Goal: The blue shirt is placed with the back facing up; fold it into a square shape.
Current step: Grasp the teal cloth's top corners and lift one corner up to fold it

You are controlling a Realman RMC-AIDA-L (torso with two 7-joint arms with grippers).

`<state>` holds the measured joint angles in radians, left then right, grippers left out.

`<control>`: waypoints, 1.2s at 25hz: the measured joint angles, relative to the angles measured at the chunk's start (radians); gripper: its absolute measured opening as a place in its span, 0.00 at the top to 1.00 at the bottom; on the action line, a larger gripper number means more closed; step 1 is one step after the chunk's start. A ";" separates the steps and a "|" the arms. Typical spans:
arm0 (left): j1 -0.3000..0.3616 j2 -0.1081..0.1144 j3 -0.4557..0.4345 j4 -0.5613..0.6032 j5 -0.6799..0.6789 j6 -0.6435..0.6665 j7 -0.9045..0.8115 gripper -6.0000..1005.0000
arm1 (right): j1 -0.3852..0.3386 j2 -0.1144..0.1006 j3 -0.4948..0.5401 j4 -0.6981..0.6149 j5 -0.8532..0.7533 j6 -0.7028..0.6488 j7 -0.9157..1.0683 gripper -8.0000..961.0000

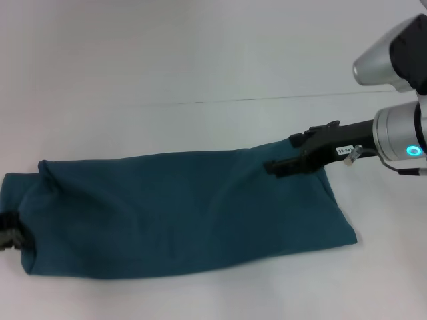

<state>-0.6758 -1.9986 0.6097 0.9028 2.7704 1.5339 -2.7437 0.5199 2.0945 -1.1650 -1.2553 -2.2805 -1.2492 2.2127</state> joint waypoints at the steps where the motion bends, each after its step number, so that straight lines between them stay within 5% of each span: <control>1: -0.002 0.003 -0.002 0.011 -0.018 0.015 0.007 0.96 | -0.010 0.000 0.000 0.019 0.036 0.024 -0.022 0.07; 6: -0.010 0.036 -0.007 0.075 -0.140 0.085 0.019 0.96 | -0.054 0.001 0.002 0.184 0.306 0.145 -0.233 0.08; 11: -0.046 0.069 -0.056 0.078 -0.229 0.140 0.031 0.96 | -0.036 0.005 -0.013 0.455 0.587 0.267 -0.536 0.32; 16: -0.096 0.085 -0.068 0.073 -0.283 0.168 0.034 0.96 | 0.043 0.012 -0.029 0.788 0.925 0.319 -0.961 0.58; 22: -0.141 0.102 -0.069 0.044 -0.363 0.182 0.034 0.96 | 0.178 0.027 -0.047 1.091 1.199 0.314 -1.393 0.72; 30: -0.192 0.128 -0.069 0.048 -0.413 0.256 0.042 0.96 | 0.349 0.029 -0.054 1.283 1.209 0.318 -1.541 0.91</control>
<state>-0.8677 -1.8701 0.5407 0.9508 2.3576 1.7895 -2.7020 0.8693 2.1231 -1.2188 0.0276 -1.0713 -0.9316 0.6715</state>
